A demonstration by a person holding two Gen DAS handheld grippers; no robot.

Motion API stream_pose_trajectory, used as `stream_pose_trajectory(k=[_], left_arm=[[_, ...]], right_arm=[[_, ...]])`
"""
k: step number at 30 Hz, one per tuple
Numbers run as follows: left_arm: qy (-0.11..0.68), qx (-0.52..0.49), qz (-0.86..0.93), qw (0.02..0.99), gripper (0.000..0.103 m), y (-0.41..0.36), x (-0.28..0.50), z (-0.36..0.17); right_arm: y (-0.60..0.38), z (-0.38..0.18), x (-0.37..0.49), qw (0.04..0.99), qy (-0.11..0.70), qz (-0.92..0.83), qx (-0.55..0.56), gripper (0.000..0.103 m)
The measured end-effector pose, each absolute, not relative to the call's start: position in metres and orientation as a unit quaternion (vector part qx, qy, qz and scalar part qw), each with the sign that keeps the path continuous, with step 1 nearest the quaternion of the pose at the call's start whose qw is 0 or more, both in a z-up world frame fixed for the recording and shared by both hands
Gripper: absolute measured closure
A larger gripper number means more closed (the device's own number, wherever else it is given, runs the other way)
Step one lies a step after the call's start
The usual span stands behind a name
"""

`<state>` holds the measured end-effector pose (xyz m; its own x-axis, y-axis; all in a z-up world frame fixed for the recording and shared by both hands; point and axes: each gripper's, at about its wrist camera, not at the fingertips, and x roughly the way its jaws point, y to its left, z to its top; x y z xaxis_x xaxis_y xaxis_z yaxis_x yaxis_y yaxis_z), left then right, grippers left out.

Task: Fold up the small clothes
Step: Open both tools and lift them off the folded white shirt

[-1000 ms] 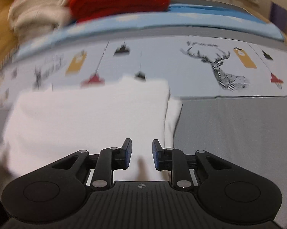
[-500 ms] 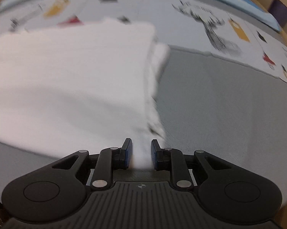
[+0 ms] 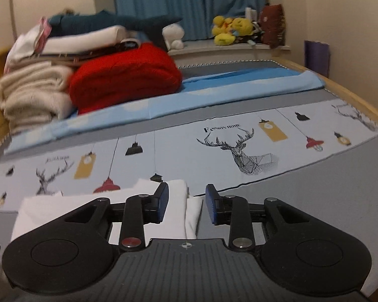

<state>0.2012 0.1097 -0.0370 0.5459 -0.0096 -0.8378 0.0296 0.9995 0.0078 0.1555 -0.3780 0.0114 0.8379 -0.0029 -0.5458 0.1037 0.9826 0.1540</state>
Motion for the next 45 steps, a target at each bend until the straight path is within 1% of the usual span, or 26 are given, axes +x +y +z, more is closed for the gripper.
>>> stream_pose_trajectory(k=[1, 3, 9, 43, 45], left_arm=[[0.477, 0.010, -0.010, 0.879, 0.064, 0.110, 0.202, -0.037], [0.477, 0.011, -0.010, 0.879, 0.064, 0.111, 0.203, -0.039], [0.473, 0.016, -0.012, 0.881, 0.064, 0.106, 0.208, -0.039], [0.483, -0.012, -0.031, 0.875, 0.064, 0.073, 0.243, -0.048], [0.484, -0.015, -0.030, 0.874, 0.062, 0.072, 0.246, -0.048]], right_arm=[[-0.379, 0.005, 0.158, 0.950, 0.296, -0.033, 0.090, 0.069], [-0.382, -0.002, 0.155, 0.955, 0.281, -0.035, 0.091, 0.070], [-0.380, -0.011, 0.158, 0.952, 0.297, -0.047, 0.060, 0.070], [-0.401, -0.019, 0.158, 0.945, 0.314, -0.070, 0.056, 0.069], [-0.402, -0.019, 0.158, 0.945, 0.316, -0.071, 0.056, 0.069]])
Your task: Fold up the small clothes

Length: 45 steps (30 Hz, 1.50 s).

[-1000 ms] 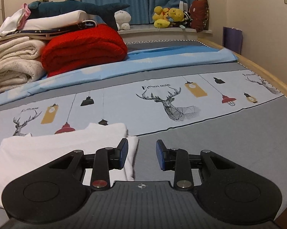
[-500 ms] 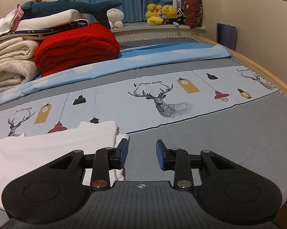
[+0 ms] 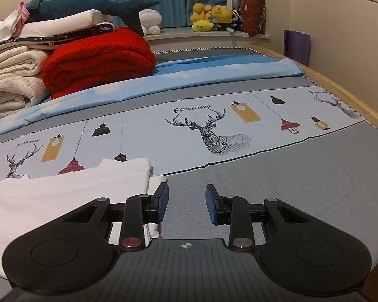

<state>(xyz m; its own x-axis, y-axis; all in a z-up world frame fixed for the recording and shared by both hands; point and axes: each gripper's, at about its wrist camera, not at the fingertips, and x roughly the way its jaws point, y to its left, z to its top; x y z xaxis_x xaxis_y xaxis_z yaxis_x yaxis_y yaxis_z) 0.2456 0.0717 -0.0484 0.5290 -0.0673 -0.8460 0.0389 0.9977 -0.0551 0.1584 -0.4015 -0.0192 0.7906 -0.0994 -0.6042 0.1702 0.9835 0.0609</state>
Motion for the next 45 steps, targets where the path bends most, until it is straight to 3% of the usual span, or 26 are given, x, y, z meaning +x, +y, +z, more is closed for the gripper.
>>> stream_pose_trajectory(k=[10, 15, 21, 29, 32, 34, 36, 39, 45], left_arm=[[0.490, -0.090, -0.018, 0.867, 0.055, 0.091, 0.262, -0.047], [0.521, -0.209, 0.023, 0.827, 0.038, 0.138, 0.275, -0.061], [0.559, -0.282, 0.050, 0.778, 0.038, 0.165, 0.284, -0.090], [0.563, -0.258, 0.026, 0.785, 0.039, 0.149, 0.296, -0.107], [0.556, -0.220, 0.015, 0.801, 0.047, 0.135, 0.299, -0.107], [0.554, -0.201, 0.007, 0.808, 0.059, 0.129, 0.299, -0.108], [0.553, -0.192, 0.000, 0.811, 0.077, 0.128, 0.298, -0.108], [0.547, -0.208, -0.006, 0.811, 0.085, 0.135, 0.295, -0.105], [0.529, -0.160, -0.005, 0.833, 0.087, 0.138, 0.281, -0.081]], right_arm=[[-0.405, -0.021, 0.161, 0.944, 0.318, -0.075, 0.053, 0.069], [-0.407, -0.020, 0.160, 0.944, 0.315, -0.077, 0.056, 0.069], [-0.411, -0.020, 0.158, 0.945, 0.313, -0.078, 0.058, 0.069], [-0.416, -0.019, 0.157, 0.943, 0.315, -0.084, 0.063, 0.069], [-0.416, -0.019, 0.156, 0.943, 0.315, -0.087, 0.064, 0.069], [-0.416, -0.019, 0.157, 0.942, 0.316, -0.088, 0.066, 0.069], [-0.413, -0.020, 0.160, 0.941, 0.319, -0.089, 0.066, 0.069], [-0.406, -0.021, 0.163, 0.941, 0.320, -0.088, 0.060, 0.069], [-0.384, -0.021, 0.170, 0.943, 0.320, -0.079, 0.052, 0.069]])
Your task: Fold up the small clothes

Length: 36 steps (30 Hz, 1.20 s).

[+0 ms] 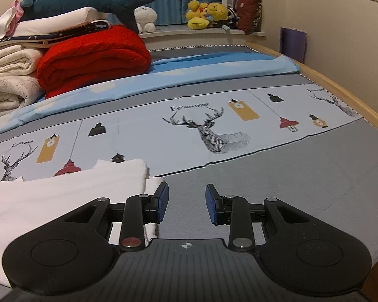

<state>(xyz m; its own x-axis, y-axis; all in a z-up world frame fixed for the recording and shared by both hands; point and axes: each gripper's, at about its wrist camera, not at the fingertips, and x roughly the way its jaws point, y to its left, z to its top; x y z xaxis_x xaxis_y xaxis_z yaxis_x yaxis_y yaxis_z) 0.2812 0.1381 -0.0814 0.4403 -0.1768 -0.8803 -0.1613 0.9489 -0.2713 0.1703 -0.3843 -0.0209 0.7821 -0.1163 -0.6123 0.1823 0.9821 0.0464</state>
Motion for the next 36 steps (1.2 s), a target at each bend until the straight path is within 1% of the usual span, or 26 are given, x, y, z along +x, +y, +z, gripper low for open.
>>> stream_pose_trajectory(k=[4, 7, 8, 9, 10, 13, 16, 18, 19, 21, 24, 29, 36], left_arm=[[0.544, -0.157, 0.017, 0.824, 0.086, 0.162, 0.274, -0.082], [0.551, -0.181, 0.011, 0.815, 0.074, 0.175, 0.272, -0.084], [0.554, -0.183, 0.015, 0.812, 0.062, 0.179, 0.272, -0.087], [0.558, -0.185, 0.019, 0.809, 0.052, 0.181, 0.273, -0.090], [0.564, -0.190, 0.024, 0.803, 0.050, 0.184, 0.273, -0.094], [0.567, -0.211, 0.022, 0.796, 0.050, 0.187, 0.276, -0.101], [0.566, -0.197, 0.013, 0.801, 0.053, 0.179, 0.281, -0.102], [0.564, -0.181, 0.006, 0.806, 0.067, 0.172, 0.282, -0.102], [0.563, -0.173, 0.005, 0.808, 0.069, 0.169, 0.283, -0.102], [0.562, -0.159, 0.000, 0.812, 0.081, 0.166, 0.283, -0.101], [0.558, -0.153, -0.005, 0.815, 0.084, 0.166, 0.280, -0.098], [0.543, -0.092, 0.008, 0.834, 0.085, 0.160, 0.272, -0.088], [0.534, 0.062, 0.057, 0.841, 0.085, 0.144, 0.264, -0.086]], right_arm=[[-0.369, -0.021, 0.173, 0.944, 0.320, -0.068, 0.039, 0.069], [-0.361, -0.020, 0.174, 0.945, 0.321, -0.061, 0.028, 0.069], [-0.359, -0.020, 0.174, 0.945, 0.321, -0.058, 0.025, 0.069], [-0.356, -0.020, 0.174, 0.945, 0.322, -0.056, 0.021, 0.069], [-0.355, -0.020, 0.175, 0.945, 0.322, -0.054, 0.018, 0.069], [-0.351, -0.019, 0.175, 0.945, 0.323, -0.051, 0.009, 0.069], [-0.352, -0.017, 0.176, 0.946, 0.321, -0.051, 0.008, 0.069], [-0.354, -0.016, 0.177, 0.946, 0.320, -0.054, 0.011, 0.069], [-0.356, -0.015, 0.177, 0.946, 0.320, -0.056, 0.013, 0.069], [-0.358, -0.016, 0.177, 0.945, 0.320, -0.059, 0.017, 0.069], [-0.360, -0.016, 0.178, 0.945, 0.320, -0.061, 0.022, 0.069], [-0.357, -0.017, 0.181, 0.944, 0.323, -0.059, 0.024, 0.069], [-0.344, -0.018, 0.181, 0.945, 0.323, -0.045, 0.006, 0.069]])
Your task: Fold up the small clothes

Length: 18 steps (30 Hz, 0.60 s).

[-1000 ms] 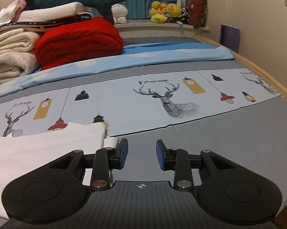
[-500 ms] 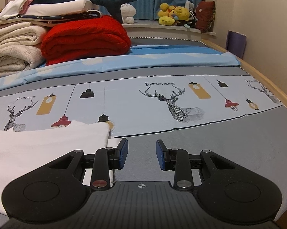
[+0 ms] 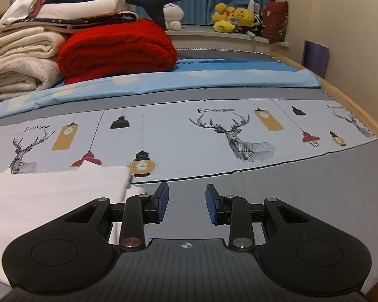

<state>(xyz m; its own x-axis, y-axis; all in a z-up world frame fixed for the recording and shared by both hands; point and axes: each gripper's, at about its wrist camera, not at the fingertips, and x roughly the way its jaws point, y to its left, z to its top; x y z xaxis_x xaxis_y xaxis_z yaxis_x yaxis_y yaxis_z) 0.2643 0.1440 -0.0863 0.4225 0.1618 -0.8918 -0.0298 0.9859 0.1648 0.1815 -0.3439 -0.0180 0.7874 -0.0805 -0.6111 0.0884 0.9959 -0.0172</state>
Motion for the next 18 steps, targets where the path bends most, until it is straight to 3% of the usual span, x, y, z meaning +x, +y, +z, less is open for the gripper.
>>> stream_pose_trajectory(k=[8, 18], left_arm=[[0.532, 0.040, 0.073, 0.843, 0.087, 0.145, 0.271, -0.085], [0.473, -0.110, -0.037, 0.874, 0.088, 0.109, 0.275, -0.026]], right_arm=[[-0.349, -0.020, 0.182, 0.944, 0.327, -0.049, 0.015, 0.069], [-0.351, -0.028, 0.185, 0.940, 0.339, -0.038, 0.011, 0.069]])
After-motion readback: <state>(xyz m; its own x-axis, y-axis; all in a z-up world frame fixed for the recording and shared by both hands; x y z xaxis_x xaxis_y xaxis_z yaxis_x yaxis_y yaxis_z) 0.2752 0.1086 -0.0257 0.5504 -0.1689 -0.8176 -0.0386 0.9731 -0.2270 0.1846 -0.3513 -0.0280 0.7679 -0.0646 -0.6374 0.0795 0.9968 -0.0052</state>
